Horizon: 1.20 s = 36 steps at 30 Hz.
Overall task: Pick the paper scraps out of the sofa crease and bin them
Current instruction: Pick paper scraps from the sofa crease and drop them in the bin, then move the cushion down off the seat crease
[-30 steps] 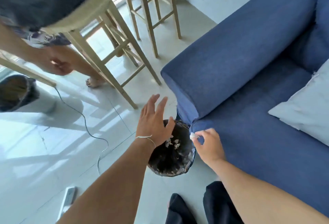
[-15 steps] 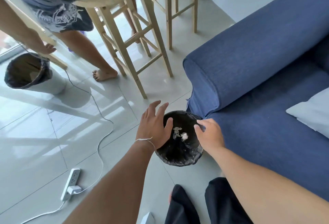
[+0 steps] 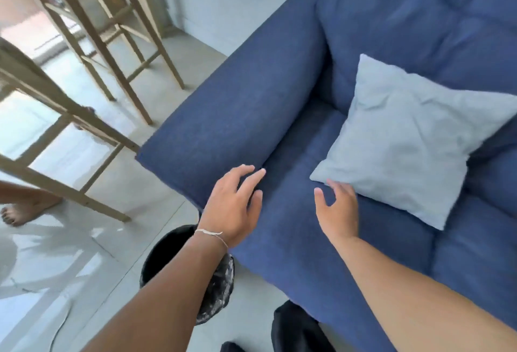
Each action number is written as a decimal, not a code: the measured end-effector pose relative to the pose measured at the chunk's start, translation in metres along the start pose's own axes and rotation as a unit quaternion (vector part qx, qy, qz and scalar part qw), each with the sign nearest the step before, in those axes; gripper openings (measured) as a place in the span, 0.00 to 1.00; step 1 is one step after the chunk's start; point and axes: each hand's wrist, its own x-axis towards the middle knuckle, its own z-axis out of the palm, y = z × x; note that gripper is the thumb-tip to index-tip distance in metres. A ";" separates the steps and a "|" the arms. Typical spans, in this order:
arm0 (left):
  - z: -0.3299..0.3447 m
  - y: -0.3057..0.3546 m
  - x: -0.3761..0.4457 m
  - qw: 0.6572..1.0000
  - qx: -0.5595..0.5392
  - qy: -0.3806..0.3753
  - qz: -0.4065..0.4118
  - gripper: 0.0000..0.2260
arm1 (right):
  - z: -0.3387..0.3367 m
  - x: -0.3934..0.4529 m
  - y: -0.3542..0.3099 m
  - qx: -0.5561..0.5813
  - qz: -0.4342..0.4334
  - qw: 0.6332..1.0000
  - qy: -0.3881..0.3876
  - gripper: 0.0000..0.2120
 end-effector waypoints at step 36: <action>0.153 0.134 0.142 0.922 -0.166 -0.231 -0.265 0.30 | -0.164 0.040 0.132 0.130 0.240 0.961 -0.049 0.58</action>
